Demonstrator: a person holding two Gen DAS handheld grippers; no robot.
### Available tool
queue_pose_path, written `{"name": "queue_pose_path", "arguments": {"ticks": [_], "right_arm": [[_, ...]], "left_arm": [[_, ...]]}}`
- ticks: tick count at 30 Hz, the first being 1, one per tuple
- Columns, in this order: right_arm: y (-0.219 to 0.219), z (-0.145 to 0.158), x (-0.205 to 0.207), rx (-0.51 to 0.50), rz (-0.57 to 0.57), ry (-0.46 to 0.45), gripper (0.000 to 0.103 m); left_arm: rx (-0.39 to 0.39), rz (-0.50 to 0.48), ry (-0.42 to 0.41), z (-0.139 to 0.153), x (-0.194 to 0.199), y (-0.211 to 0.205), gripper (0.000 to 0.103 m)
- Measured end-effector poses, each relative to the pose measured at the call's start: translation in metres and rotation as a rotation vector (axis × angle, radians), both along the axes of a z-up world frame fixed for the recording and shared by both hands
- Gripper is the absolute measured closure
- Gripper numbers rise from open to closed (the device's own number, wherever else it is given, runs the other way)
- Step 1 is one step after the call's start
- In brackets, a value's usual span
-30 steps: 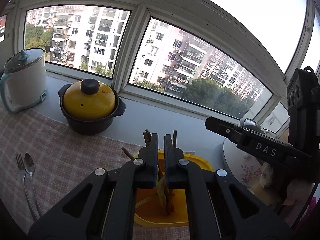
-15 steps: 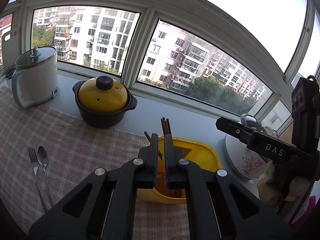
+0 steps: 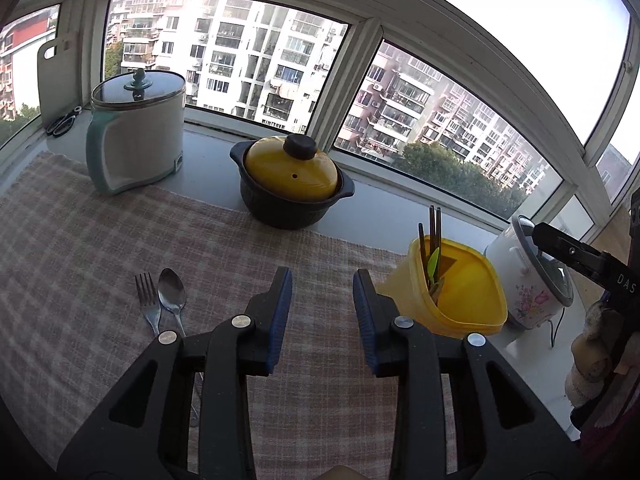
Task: Organize utensils
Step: 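Lower both items into the yellow container and open both tools, then move both tools back over the metal fork and spoon on the cloth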
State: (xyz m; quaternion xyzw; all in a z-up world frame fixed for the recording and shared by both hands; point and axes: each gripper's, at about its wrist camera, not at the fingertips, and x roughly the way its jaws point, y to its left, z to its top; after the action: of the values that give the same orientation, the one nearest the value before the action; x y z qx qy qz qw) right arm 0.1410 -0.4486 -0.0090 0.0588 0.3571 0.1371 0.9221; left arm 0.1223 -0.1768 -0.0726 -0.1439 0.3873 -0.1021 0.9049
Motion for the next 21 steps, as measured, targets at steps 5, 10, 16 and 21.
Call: {"name": "queue_pose_path", "arguments": {"ticks": [5,10,16,21], "right_arm": [[0.03,0.003,-0.018,-0.012,0.017,-0.003,0.021],[0.066,-0.002,-0.028,-0.011,0.056,0.005,0.02],[0.102,-0.019,-0.03,-0.014,0.099,0.041,0.018],[0.12,-0.037,-0.029,-0.026,0.135,0.096,0.018]], "left_arm": [[0.036,0.048,0.105,-0.029,0.001,0.059,0.072],[0.021,0.088,0.227,-0.065,0.008,0.106,0.072],[-0.026,0.107,0.382,-0.112,0.019,0.129,0.072],[-0.042,0.13,0.445,-0.136,0.027,0.129,0.072]]}}
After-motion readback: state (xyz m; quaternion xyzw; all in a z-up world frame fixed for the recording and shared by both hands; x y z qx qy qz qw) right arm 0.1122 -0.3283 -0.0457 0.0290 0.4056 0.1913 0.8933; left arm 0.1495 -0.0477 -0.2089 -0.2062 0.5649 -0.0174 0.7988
